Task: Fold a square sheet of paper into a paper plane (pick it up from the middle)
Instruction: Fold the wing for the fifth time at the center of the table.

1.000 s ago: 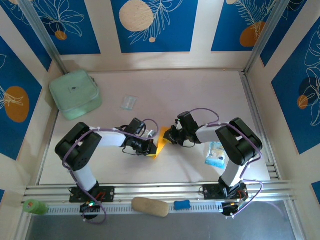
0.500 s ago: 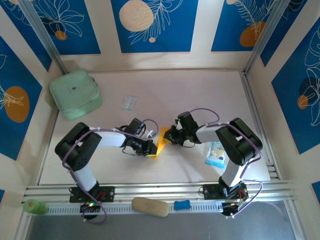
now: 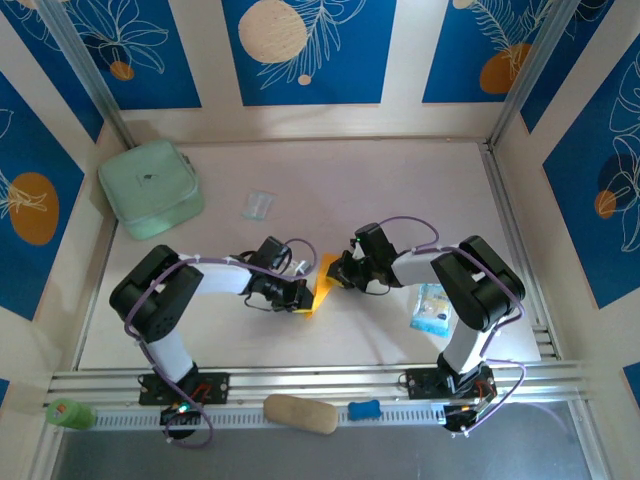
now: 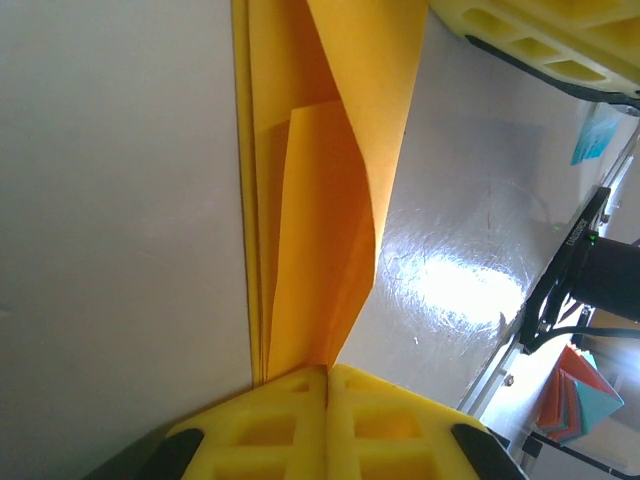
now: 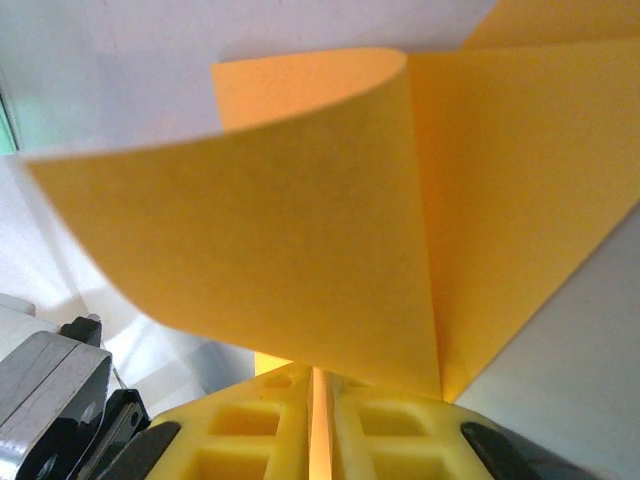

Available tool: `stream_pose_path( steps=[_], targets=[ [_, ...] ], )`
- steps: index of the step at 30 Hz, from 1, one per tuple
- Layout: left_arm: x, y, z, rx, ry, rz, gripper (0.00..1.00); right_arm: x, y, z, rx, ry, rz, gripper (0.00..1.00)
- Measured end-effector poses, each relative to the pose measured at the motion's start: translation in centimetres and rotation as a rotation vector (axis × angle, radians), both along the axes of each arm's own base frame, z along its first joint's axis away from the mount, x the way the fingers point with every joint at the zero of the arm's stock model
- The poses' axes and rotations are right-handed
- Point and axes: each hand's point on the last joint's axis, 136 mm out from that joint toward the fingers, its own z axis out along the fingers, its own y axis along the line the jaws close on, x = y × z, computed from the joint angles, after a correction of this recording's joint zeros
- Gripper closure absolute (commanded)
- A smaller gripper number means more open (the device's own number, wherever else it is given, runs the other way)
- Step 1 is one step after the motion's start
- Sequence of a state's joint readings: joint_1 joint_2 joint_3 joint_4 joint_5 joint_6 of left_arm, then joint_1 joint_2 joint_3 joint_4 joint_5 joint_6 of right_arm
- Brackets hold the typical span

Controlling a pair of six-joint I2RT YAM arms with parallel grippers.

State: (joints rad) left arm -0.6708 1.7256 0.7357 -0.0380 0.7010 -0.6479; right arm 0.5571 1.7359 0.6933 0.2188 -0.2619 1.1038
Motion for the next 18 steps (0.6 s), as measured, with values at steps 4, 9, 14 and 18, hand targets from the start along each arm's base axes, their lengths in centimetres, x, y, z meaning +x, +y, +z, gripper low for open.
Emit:
stream_pose_path(
  steps=[4, 9, 14, 18],
  targets=[
    [-0.01, 0.01, -0.02, 0.001, 0.001, 0.0, 0.91, -0.02, 0.01, -0.04, 0.0, 0.002, 0.001, 0.87],
    [-0.03, 0.02, -0.06, 0.001, 0.002, 0.0, 0.95, -0.01, 0.01, -0.03, 0.0, 0.003, 0.0, 0.86],
    [-0.05, 0.03, -0.17, 0.003, 0.005, 0.0, 0.91, 0.0, 0.02, -0.03, 0.0, 0.005, -0.002, 0.86],
    [-0.05, 0.04, -0.17, 0.003, 0.005, 0.0, 0.92, 0.01, 0.03, -0.01, 0.0, 0.005, -0.002, 0.86]
  ],
)
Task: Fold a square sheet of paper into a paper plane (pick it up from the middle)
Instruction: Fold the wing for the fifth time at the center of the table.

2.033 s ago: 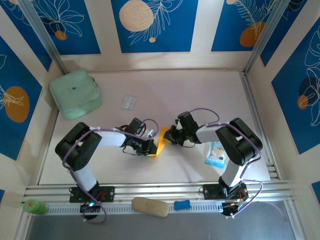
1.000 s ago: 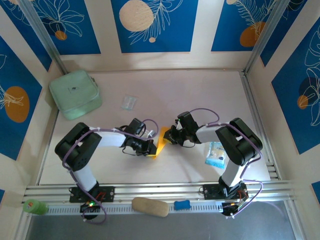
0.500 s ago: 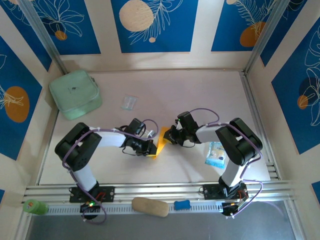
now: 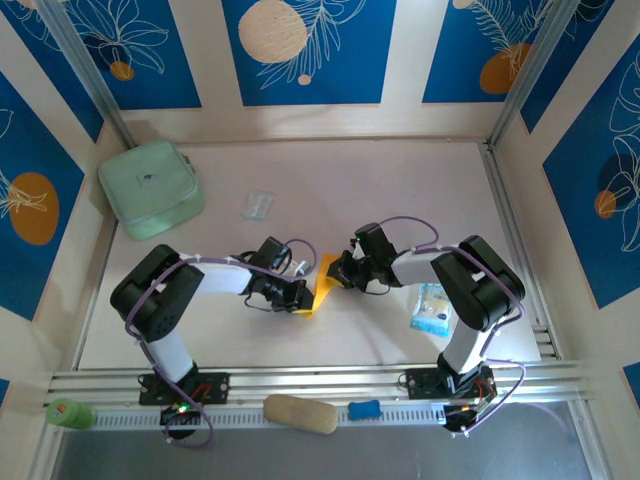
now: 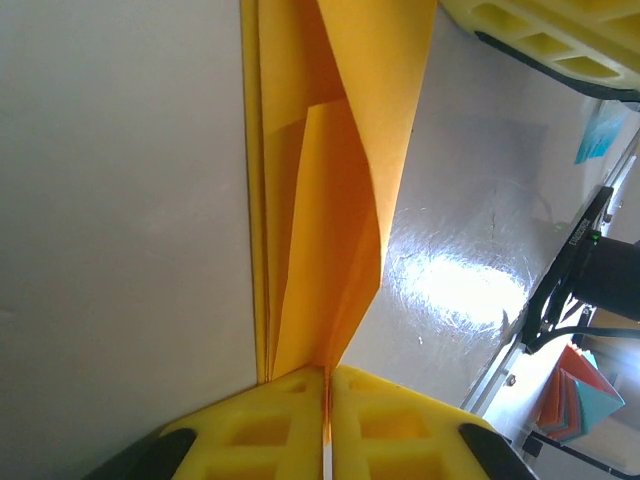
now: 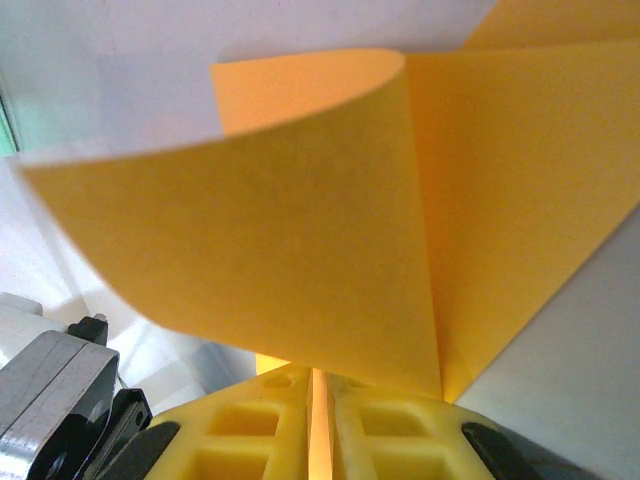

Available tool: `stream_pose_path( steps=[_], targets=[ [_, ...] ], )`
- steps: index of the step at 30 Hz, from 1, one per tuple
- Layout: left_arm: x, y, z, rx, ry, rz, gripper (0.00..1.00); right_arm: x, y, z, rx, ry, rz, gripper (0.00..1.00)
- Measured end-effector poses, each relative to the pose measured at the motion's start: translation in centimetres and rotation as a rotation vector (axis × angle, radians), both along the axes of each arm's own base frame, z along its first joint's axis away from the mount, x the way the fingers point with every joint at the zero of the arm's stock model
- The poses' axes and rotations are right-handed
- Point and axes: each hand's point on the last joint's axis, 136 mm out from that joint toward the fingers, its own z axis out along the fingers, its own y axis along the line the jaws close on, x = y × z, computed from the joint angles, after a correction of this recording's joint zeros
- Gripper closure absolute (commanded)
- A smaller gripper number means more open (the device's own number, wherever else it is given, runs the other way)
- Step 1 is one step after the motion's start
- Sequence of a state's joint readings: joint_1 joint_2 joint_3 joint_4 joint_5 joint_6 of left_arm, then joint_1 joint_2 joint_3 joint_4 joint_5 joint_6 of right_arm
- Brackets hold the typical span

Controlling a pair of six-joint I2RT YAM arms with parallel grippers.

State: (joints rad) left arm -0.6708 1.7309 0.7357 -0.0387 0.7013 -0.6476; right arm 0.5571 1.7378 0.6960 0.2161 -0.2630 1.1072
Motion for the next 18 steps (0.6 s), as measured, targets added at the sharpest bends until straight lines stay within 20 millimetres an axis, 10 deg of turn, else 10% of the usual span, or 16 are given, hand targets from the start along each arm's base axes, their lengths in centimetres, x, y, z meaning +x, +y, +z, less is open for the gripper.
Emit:
stream_pose_path(
  steps=[7, 18],
  targets=[
    [0.0, 0.0, 0.0, 0.0, -0.002, -0.002, 1.0, 0.0, -0.01, 0.01, -0.003, 0.004, 0.0, 0.86],
    [-0.01, 0.0, 0.01, 0.0, -0.001, -0.002, 0.85, -0.01, -0.02, 0.0, -0.004, 0.005, 0.0, 0.86]
  ],
)
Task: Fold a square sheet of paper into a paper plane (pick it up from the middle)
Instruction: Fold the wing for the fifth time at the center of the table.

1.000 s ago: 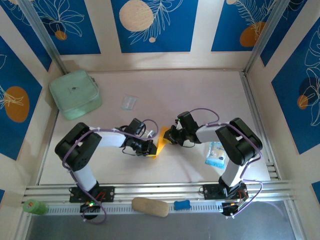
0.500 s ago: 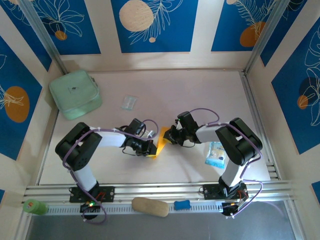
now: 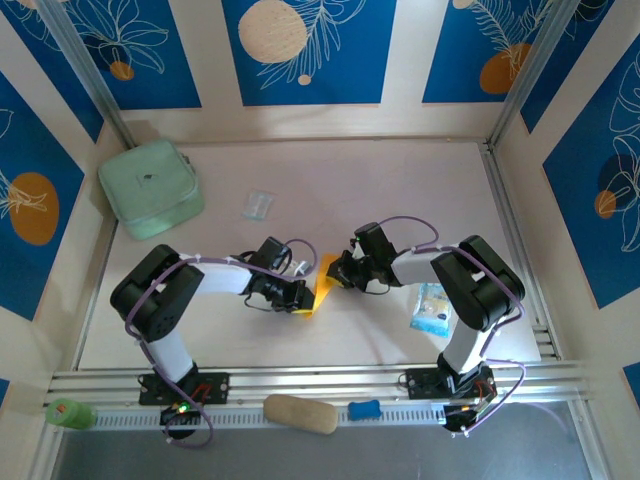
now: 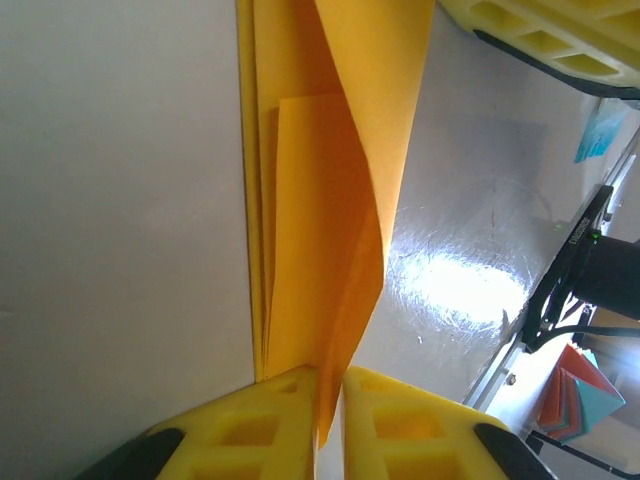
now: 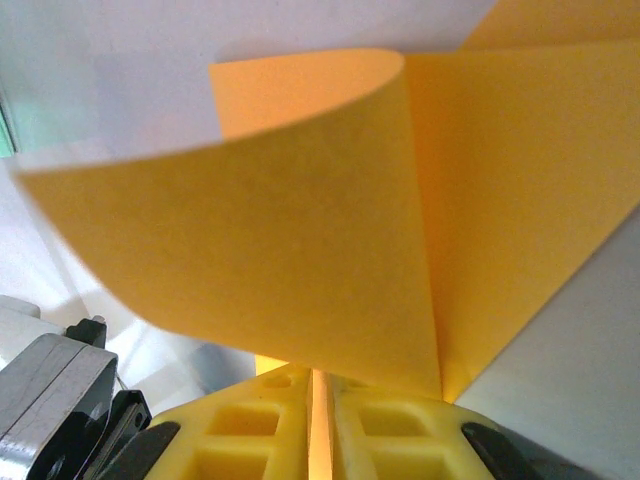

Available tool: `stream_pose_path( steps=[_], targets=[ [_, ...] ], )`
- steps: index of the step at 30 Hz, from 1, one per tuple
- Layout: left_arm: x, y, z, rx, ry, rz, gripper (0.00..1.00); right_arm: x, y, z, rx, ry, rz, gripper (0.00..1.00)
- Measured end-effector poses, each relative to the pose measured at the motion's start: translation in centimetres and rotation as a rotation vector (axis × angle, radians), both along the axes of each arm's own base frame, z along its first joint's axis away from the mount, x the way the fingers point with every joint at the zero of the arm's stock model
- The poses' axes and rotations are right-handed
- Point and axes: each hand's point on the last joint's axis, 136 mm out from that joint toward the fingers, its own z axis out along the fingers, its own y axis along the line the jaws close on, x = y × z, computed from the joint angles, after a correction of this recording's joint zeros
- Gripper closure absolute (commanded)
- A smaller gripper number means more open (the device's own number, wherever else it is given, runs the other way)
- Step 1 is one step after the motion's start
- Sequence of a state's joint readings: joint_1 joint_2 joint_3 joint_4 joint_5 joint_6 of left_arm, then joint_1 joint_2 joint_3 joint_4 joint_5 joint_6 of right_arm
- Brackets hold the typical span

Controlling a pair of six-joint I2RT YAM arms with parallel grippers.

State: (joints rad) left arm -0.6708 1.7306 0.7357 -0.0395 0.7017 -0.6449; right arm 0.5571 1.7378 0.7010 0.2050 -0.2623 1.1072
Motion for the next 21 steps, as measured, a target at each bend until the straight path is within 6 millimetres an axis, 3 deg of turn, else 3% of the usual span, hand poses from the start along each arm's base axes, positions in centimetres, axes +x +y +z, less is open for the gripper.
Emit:
stream_pose_path(
  steps=[21],
  targets=[
    [0.9, 0.7, 2.1, 0.012, -0.127, 0.022, 0.68, 0.0, 0.0, 0.0, -0.001, 0.001, 0.0, 0.86]
  ],
)
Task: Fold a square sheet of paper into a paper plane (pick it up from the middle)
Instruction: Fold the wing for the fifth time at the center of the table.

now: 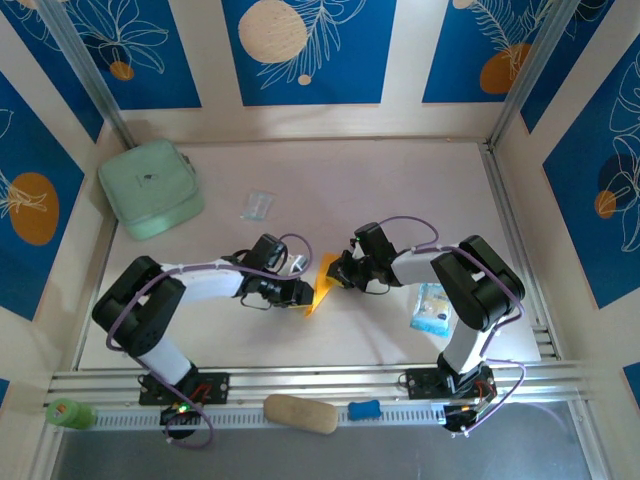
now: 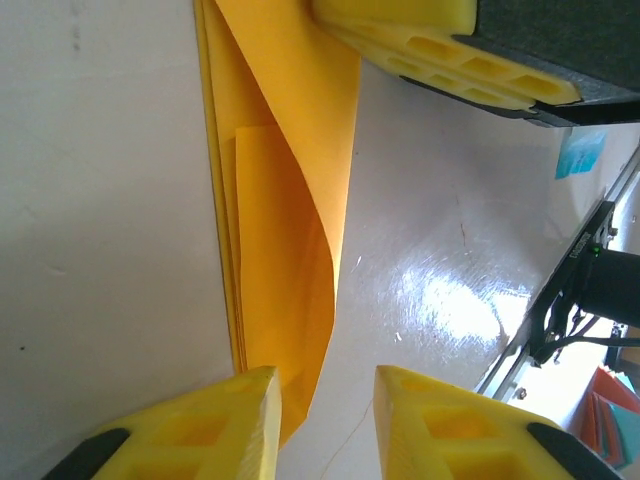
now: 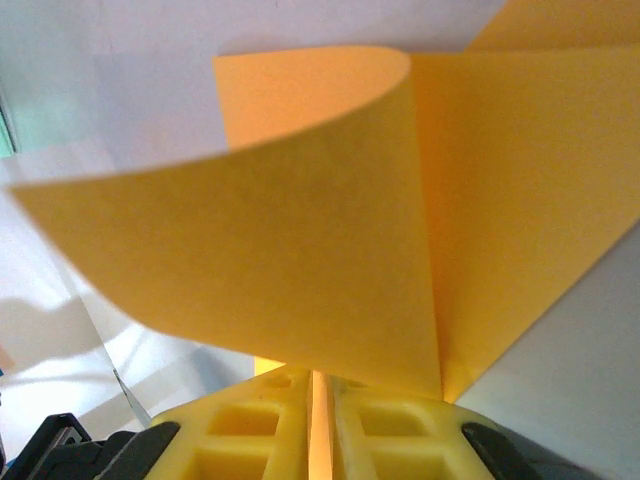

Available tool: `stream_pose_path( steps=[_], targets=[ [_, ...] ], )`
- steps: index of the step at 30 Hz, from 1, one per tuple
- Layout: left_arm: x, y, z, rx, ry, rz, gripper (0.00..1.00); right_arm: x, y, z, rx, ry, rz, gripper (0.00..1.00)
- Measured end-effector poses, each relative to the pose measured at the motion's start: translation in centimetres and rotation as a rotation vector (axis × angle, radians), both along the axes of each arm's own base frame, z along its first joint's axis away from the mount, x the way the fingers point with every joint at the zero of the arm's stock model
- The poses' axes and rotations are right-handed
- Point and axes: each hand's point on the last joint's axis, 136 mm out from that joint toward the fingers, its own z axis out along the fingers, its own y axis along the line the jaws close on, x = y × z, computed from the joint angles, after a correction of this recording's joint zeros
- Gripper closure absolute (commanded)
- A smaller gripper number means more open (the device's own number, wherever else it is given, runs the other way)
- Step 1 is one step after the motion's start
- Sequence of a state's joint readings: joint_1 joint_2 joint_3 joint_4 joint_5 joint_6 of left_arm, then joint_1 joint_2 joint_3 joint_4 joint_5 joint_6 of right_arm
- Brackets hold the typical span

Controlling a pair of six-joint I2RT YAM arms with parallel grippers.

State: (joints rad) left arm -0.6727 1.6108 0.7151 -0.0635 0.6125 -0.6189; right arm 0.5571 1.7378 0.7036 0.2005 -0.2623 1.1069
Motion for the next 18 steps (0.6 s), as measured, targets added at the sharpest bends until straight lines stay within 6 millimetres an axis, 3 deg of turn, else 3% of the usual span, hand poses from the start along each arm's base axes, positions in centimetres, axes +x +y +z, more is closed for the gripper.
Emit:
stream_pose_path(
  steps=[8, 18],
  targets=[
    [-0.1, 0.5, -0.5, 0.053, -0.03, -0.022, 0.61, 0.0, 0.0, 0.0, -0.004, 0.003, 0.001, 0.86],
    [-0.4, -0.9, -0.8, 0.182, -0.12, -0.131, 0.59, 0.0, 0.0, 0.0, -0.01, 0.005, 0.0, 0.87]
  ],
)
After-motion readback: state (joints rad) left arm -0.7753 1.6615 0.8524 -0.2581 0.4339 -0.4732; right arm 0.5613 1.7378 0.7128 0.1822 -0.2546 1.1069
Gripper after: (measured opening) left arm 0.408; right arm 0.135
